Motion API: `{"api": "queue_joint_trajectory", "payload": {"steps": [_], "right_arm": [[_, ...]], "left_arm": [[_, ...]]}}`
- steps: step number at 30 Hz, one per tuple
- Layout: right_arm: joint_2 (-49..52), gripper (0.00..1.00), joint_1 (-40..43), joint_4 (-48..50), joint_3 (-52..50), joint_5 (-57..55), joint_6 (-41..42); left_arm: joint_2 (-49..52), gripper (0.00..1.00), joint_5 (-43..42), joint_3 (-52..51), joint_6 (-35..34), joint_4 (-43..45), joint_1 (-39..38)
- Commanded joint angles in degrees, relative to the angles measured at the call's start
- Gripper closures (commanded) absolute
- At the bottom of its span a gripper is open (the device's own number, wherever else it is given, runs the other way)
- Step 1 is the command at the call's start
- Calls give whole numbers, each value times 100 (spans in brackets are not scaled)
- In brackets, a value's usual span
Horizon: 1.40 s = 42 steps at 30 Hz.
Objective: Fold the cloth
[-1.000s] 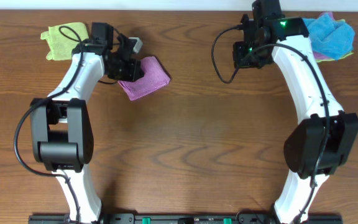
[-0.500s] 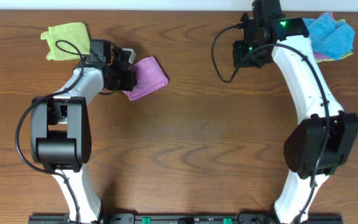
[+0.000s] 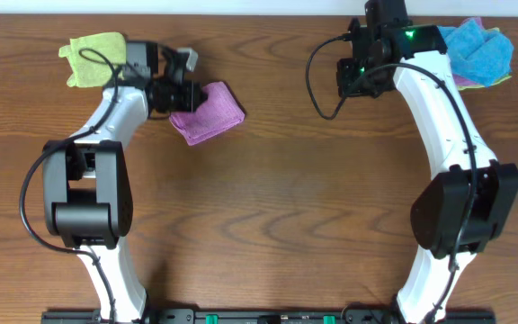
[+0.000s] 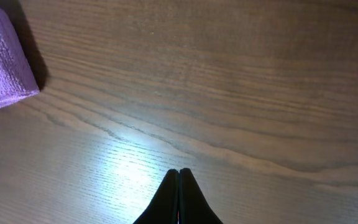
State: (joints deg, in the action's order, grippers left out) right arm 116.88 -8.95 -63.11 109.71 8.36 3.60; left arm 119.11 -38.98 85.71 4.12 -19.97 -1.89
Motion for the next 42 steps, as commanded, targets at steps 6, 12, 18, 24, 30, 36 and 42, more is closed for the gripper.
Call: {"api": "queue_joint_trajectory", "payload": {"steps": [6,12,18,24,30,36,42], "right_arm": [[-181,99,26,-114,33,46,-129],[-181,72,170,-120,33,136,-216],[-181,42,378,-76,33,656,-501],[-181,28,535,-168,33,841,-616],[-181,22,566,-240,33,859,-756],[-181,19,566,-195,33,863,-754],[-181,19,566,-227,33,901,-752]], "left_arm": [[-101,94,-313,579,-181,-859,249],[-101,94,-1001,540,522,-1917,896],[-101,93,-1633,540,1506,-2990,1370],[-101,82,-2085,267,2426,-3659,1580],[-101,59,-2090,-369,2505,-3449,1958],[-101,46,-1799,-1034,1912,-2214,1982],[-101,35,-1460,-1458,741,-669,1832]]}}
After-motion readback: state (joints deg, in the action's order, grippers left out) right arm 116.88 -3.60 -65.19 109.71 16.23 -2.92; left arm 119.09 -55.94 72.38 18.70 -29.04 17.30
